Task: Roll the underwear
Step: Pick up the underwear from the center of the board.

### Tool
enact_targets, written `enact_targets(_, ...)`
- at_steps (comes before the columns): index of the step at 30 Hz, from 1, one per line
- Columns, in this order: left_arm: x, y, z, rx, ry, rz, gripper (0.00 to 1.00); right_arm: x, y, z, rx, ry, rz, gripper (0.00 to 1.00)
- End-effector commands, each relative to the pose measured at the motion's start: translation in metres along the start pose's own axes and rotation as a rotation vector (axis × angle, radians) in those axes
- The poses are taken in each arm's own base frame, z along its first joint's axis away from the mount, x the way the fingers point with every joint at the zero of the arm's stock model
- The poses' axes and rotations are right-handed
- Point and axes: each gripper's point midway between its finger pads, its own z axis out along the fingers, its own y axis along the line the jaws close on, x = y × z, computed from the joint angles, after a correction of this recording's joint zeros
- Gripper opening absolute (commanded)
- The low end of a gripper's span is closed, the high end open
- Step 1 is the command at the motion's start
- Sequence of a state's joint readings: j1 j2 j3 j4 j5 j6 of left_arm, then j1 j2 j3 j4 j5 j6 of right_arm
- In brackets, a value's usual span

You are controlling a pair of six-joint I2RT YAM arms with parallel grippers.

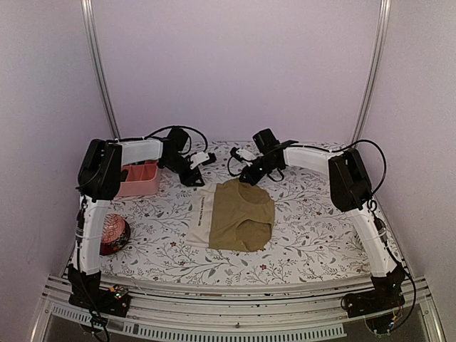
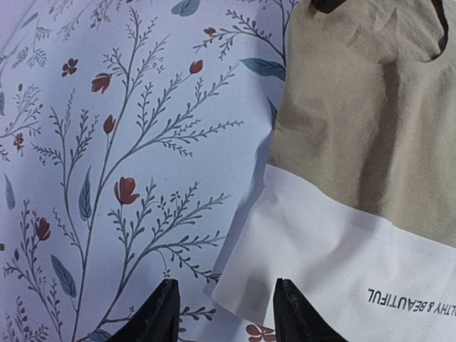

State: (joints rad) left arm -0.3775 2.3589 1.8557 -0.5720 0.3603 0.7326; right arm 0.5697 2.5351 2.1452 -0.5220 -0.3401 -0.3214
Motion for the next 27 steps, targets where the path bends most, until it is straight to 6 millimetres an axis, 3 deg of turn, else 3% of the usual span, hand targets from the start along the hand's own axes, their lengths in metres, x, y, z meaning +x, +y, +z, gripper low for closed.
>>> enact_targets(1,-0.001,0.001,0.010,0.013,0.006,-0.007,0.46,-0.018,0.006,-0.017,0.021,-0.029,-0.047,0.02)
enact_targets(14,0.012,-0.018,0.030,0.055,0.073,0.033,0.41,-0.018,0.009,-0.022,0.046,-0.017,-0.071,0.02)
enact_targets(16,0.015,-0.020,0.032,0.059,0.083,0.038,0.32,-0.017,0.009,-0.022,0.047,-0.014,-0.073,0.02)
enact_targets(20,0.017,-0.023,0.034,0.067,0.095,0.040,0.00,-0.022,0.008,-0.027,0.056,-0.026,-0.079,0.02)
enact_targets(23,0.008,-0.016,0.023,0.034,0.085,0.024,0.00,-0.031,0.008,-0.035,0.068,-0.050,-0.085,0.02)
enact_targets(27,-0.020,0.007,-0.009,-0.084,0.006,-0.017,0.00,-0.051,0.009,-0.054,0.091,-0.106,-0.099,0.02)
